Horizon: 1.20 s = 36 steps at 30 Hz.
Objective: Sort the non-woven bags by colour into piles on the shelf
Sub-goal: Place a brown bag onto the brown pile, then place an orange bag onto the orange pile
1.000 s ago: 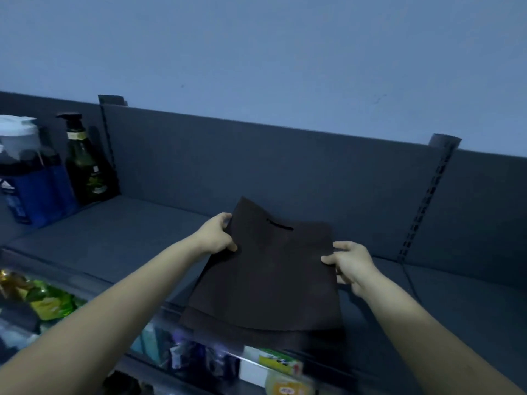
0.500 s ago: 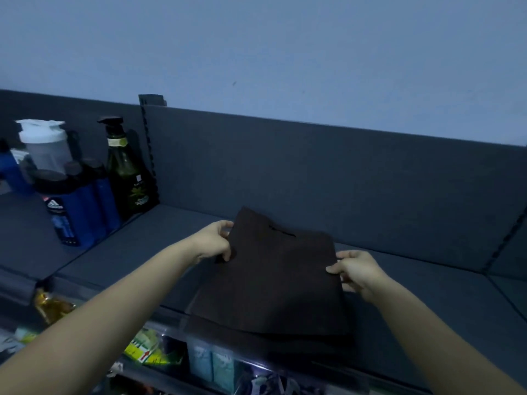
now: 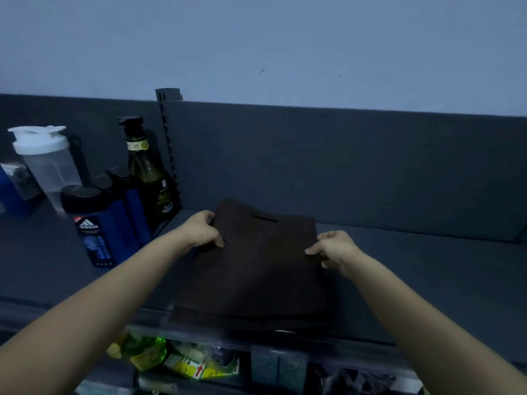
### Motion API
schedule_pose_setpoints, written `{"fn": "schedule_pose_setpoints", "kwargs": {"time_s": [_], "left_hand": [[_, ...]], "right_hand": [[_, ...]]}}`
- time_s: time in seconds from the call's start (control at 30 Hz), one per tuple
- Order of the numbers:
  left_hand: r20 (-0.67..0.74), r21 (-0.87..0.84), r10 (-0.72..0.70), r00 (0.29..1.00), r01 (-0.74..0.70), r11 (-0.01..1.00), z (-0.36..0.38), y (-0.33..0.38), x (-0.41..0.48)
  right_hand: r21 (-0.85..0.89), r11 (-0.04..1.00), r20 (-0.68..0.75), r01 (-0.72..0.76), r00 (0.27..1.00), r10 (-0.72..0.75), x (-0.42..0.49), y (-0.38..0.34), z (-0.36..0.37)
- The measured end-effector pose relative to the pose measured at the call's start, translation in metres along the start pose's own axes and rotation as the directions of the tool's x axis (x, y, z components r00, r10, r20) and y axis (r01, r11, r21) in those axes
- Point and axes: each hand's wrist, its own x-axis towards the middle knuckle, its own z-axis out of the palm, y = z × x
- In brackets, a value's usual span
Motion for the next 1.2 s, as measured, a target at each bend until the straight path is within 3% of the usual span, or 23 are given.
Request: {"fn": "schedule_pose_setpoints", "kwargs": {"time_s": [0.17, 0.3, 0.47, 0.7, 0.87, 1.2], "left_hand": [[-0.009, -0.023, -0.028, 1.000, 0.028, 0.999, -0.021, -0.024, 0.012], [-0.019, 0.099, 0.018, 1.000, -0.016, 0.995, -0.018, -0.029, 0.014], [-0.064, 0.286, 0.216, 0.974, -0.189, 0.939, -0.004, -0.008, 0.007], [-0.098, 0.608, 0.503, 0.859, -0.349, 0.713, 0.072, 0.078, -0.023], [-0.079, 0.707, 0.655, 0.752, -0.421, 0.568, 0.167, 0.165, -0.057], [-0.054, 0.688, 0.728, 0.683, -0.503, 0.523, 0.349, 0.325, -0.117]], "right_hand": [[-0.167, 0.982, -0.022, 0.089, 0.995, -0.094, 0.005, -0.002, 0.044], [-0.496, 0.861, -0.039, 0.112, 0.988, -0.151, 0.003, 0.000, 0.050], [-0.606, 0.795, -0.173, 0.033, 0.970, -0.172, 0.002, 0.005, 0.008], [-0.813, 0.582, -0.262, -0.002, 0.894, -0.363, -0.013, 0.027, -0.100], [-0.847, 0.531, -0.275, 0.005, 0.852, -0.446, -0.024, 0.050, -0.211], [-0.890, 0.455, -0.272, -0.015, 0.819, -0.505, -0.049, 0.081, -0.439]]}}
